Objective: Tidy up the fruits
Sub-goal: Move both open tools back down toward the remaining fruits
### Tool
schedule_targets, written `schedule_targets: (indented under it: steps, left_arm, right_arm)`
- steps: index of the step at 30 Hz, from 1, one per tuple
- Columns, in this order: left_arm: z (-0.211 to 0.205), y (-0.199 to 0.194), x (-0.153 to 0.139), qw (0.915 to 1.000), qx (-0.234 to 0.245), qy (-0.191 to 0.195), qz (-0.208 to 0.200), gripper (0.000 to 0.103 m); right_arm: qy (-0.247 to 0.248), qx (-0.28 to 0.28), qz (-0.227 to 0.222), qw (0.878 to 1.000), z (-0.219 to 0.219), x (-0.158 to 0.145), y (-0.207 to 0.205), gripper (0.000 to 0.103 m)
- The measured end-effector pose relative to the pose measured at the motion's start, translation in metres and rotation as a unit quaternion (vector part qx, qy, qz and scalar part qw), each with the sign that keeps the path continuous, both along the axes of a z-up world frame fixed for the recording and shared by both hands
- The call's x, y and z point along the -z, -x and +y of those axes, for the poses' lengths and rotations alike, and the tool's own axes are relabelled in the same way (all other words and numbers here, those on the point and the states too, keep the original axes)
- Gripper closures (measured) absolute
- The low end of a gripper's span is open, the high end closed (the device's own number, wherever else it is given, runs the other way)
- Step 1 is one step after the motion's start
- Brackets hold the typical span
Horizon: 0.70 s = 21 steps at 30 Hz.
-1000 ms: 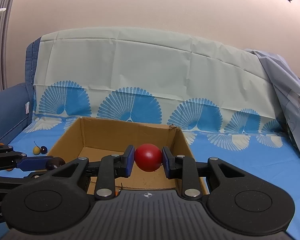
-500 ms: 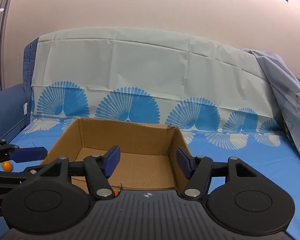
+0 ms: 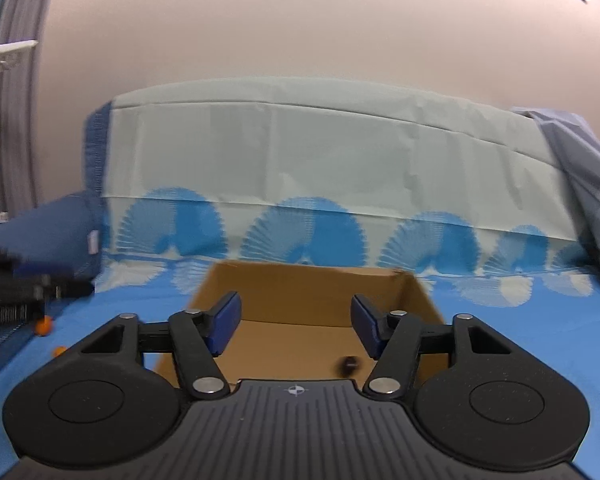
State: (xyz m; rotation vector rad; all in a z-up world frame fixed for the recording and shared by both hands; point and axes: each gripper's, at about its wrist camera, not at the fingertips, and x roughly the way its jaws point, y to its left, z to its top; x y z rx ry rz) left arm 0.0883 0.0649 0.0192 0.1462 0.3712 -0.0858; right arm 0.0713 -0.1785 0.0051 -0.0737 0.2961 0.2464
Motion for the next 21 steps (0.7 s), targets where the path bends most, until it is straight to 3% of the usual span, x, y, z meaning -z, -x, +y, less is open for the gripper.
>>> schedule_targets:
  steps: [3, 5, 7, 10, 16, 21]
  left_arm:
    - [0.031, 0.004, -0.005, 0.9997, -0.025, -0.005, -0.004, 0.073]
    - [0.052, 0.008, 0.009, 0.9983, -0.057, 0.009, 0.008, 0.073]
    - [0.066, 0.003, 0.014, 0.994, -0.097, 0.033, 0.038, 0.079]
    - [0.079, 0.009, 0.008, 0.9893, -0.127, 0.072, 0.006, 0.079]
    - [0.085, 0.008, 0.005, 0.9833, -0.154, 0.095, -0.016, 0.079]
    - [0.11, 0.008, 0.004, 0.9692, -0.196, 0.146, -0.027, 0.079]
  right_arm:
    - [0.003, -0.03, -0.003, 1.0, 0.018, 0.0, 0.007, 0.061]
    - [0.001, -0.052, -0.003, 0.999, 0.029, 0.0, 0.01, 0.069]
    - [0.001, -0.072, -0.002, 0.997, 0.043, 0.001, 0.012, 0.07]
    - [0.004, -0.1, 0.005, 0.995, 0.065, 0.004, 0.014, 0.071]
    - [0.016, -0.166, 0.021, 0.986, 0.121, 0.02, 0.018, 0.071]
    - [0.023, -0.209, 0.041, 0.977, 0.163, 0.037, 0.017, 0.071]
